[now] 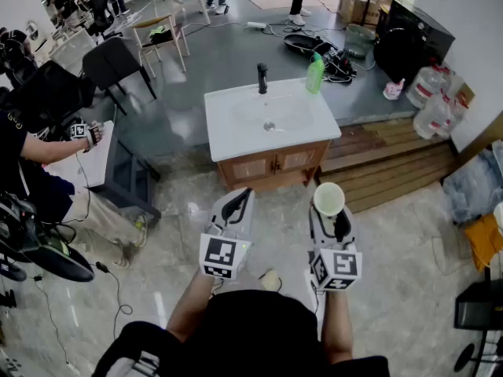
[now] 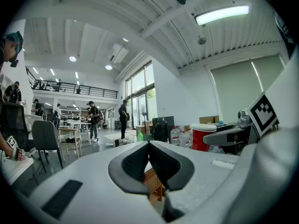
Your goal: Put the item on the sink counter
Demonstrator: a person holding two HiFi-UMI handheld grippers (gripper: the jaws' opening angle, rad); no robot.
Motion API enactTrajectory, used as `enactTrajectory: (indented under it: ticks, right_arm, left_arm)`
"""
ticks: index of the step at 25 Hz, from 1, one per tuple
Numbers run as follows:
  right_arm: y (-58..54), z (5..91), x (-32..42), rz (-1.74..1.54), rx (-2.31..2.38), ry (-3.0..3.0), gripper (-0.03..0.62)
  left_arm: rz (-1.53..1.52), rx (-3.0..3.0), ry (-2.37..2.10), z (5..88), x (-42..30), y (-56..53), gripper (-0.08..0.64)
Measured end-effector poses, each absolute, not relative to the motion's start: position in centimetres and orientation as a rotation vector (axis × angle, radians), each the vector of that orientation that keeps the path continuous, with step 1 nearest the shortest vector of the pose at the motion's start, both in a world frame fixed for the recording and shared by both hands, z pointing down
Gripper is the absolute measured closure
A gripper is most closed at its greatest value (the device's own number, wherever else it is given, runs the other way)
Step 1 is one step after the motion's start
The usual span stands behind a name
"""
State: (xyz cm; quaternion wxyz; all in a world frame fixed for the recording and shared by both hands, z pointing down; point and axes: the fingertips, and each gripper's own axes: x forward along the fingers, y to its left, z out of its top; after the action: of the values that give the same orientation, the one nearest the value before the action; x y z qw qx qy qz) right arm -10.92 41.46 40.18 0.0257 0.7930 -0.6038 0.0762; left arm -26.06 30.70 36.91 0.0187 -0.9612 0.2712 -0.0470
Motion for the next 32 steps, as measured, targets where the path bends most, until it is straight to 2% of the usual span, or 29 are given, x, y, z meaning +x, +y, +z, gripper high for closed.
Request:
enactTrajectory:
  ticks: [19,32]
  right_arm:
    - [42.0,40.3,-8.7,0.221,2.493,-1.872,0.333]
    - [34.8,41.0,-2.5,0.264,2.509,-1.839,0.333]
  left_arm:
    - [-0.165,-3.014,0.781,37.1,-23.1,31.3,0.558]
    - [-0.198,-3.036,0.742,37.7,-16.4,23.4,0.558]
